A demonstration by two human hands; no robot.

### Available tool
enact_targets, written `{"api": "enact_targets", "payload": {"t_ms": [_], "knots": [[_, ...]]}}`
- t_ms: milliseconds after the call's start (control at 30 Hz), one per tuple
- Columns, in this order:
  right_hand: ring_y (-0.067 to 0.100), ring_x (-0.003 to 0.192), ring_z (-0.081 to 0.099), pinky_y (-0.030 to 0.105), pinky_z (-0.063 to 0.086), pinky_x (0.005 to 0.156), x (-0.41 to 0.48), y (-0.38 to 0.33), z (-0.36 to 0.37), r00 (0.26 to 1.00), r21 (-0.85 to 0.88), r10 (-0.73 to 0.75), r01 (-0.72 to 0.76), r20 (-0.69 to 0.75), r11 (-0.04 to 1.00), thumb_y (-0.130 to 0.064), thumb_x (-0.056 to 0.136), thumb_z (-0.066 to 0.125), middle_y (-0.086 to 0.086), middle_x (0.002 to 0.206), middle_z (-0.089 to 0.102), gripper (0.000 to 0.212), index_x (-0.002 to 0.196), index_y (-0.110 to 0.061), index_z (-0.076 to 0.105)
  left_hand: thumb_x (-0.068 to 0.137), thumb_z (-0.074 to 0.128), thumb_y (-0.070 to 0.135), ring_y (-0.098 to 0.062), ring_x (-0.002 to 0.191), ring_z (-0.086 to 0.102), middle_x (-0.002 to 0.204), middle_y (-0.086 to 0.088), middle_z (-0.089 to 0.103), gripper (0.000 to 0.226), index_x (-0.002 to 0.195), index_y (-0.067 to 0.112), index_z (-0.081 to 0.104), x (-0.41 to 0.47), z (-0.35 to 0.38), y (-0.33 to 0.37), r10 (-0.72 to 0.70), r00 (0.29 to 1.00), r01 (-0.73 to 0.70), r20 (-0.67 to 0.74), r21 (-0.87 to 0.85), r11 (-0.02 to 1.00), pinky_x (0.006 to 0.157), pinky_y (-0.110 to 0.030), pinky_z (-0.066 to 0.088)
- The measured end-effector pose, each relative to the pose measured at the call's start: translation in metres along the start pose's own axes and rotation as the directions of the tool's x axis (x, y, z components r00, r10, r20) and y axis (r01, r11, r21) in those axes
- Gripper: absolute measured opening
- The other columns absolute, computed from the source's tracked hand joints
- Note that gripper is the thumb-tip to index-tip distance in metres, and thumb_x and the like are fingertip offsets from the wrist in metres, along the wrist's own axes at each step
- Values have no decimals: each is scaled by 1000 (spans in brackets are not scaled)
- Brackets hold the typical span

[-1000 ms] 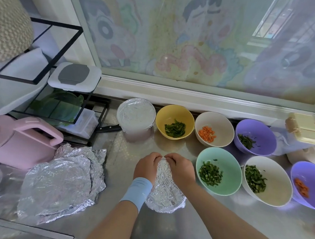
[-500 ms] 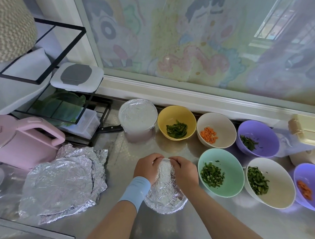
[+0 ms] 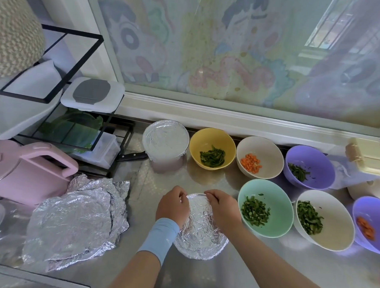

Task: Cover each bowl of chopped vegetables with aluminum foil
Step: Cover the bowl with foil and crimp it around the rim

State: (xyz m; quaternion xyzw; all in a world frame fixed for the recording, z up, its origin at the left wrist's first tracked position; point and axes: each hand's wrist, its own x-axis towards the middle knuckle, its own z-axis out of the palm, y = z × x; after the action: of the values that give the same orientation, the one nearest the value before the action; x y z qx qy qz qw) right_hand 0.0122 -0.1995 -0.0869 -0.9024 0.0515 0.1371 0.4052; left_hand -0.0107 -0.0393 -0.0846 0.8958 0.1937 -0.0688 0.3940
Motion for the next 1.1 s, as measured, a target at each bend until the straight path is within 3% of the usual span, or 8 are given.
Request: {"api": "enact_targets", "payload": {"t_ms": [100,233,467,600,733,900,1100], "knots": [[9,88,65,25,49,80,0,2,2,1000,26,24,-24,1,999,-32,96,58,-13,94,73,19,106,-29,74,97,51,21,-7,92,62,98,12,69,21,104,26,70,4,1,6,73,993,-61,91,-122,991,83,-25,51],[8,82,63,23,47,75,2,4,2,999,49,54,-54,7,997,-33,95,60,-15,88,72,17,104,-30,75,94,59,21,-4,86,64,91,13,71,17,97,25,75,6,6,6,71,992,-50,104,-195,980,74,-10,44],[11,91,65,28,50,84,7,0,0,996,-18,10,-9,84,1000,-33,97,56,-12,95,73,19,105,-31,73,99,50,22,-13,86,62,93,7,71,21,102,22,71,3,9,7,54,997,-49,49,-109,993,78,-25,48],[9,109,59,26,45,95,1,0,-1,993,-60,-63,69,98,996,-30,97,55,-13,118,67,27,123,-29,65,100,47,21,-16,86,63,93,5,70,22,102,20,68,-9,12,3,1,999,-6,-48,-95,995,78,-30,50],[9,88,63,25,48,79,-9,2,3,998,2,-34,34,-51,999,-25,96,58,-11,96,69,16,108,-26,68,95,48,18,-18,87,62,92,4,69,17,94,22,64,-3,6,4,-19,1000,18,-21,-31,999,77,-33,53],[5,74,61,18,44,66,-10,2,7,997,55,40,-36,-70,998,-31,95,58,-14,80,69,16,101,-28,73,94,56,21,-3,83,63,92,14,72,20,99,30,73,0,5,10,92,991,-81,92,-112,990,79,-21,52],[6,77,63,22,49,72,-9,1,5,997,68,59,-55,-52,996,-31,95,60,-13,81,70,16,99,-28,75,96,56,26,-11,82,63,91,9,72,18,100,25,73,3,8,8,88,993,-81,79,-85,993,77,-26,51]]}}
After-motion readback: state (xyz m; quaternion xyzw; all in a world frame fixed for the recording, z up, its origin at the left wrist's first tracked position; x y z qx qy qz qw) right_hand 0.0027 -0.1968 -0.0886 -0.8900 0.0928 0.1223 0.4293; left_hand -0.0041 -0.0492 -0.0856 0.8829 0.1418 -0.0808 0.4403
